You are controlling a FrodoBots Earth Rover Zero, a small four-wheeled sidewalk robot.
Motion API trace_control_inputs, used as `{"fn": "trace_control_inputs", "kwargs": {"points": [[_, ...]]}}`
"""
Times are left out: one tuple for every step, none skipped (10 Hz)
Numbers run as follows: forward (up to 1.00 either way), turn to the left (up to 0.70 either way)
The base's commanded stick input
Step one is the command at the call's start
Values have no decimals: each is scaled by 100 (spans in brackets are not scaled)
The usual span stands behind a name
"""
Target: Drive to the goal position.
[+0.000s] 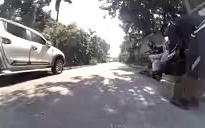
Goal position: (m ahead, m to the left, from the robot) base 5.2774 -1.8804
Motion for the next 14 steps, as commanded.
{"fn": "trace_control_inputs", "kwargs": {"points": [[100, 0], [100, 0], [100, 0], [100, 0], [100, 0], [100, 0], [100, 0], [100, 0], [100, -23], [100, -38], [100, -40], [100, -40], [100, -40], [100, -20]]}}
